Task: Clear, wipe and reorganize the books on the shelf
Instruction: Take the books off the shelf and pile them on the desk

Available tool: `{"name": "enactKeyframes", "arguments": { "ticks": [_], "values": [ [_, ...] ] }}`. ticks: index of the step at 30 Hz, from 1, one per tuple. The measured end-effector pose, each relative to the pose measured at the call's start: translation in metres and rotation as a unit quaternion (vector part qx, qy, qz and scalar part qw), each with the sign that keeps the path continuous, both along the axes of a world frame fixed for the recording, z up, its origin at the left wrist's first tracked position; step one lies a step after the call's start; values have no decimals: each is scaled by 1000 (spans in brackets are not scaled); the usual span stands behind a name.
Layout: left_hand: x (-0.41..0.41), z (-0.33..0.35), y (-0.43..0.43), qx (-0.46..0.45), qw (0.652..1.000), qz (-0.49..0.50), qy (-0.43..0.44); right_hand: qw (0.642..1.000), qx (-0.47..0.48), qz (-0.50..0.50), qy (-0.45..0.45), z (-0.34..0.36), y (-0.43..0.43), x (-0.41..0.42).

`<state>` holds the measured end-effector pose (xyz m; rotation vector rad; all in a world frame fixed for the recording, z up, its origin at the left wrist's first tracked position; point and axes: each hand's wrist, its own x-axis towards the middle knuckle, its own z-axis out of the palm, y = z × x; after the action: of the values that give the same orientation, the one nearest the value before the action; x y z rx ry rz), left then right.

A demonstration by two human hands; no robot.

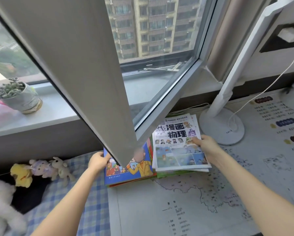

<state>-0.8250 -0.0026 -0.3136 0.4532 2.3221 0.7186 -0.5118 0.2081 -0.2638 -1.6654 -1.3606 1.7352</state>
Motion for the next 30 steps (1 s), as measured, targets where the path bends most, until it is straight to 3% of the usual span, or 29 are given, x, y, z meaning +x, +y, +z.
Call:
{"name": "enactKeyframes", "arguments": {
  "ticks": [5, 9, 13, 15, 18, 21, 25, 30],
  "values": [
    [-5, -1, -5, 10, 998, 57, -11, 996, -69, 37, 45, 13, -27, -15],
    [-8, 7, -13, 51, 990, 124, -38, 994, -43, 92, 38, 5, -73, -71],
    [-24, 12, -29, 72, 988, 138, -11, 993, 1, 103, 48, -13, -100, -121],
    [-30, 16, -38, 64, 989, 130, -16, 985, 101, 130, -44, -20, -103, -133],
    [-33, 22, -46, 58, 992, 103, -35, 924, 238, 158, -253, -14, -103, -133],
    [-31, 33, -44, 37, 998, 39, -18, 870, 298, 189, -344, 1, -104, -120],
    [-3, 59, -32, -29, 988, -153, 15, 883, 271, 224, -310, 20, -102, -79],
    [79, 100, -23, -143, 888, -435, 37, 908, 219, 232, -270, 52, -103, -9]
  ]
}}
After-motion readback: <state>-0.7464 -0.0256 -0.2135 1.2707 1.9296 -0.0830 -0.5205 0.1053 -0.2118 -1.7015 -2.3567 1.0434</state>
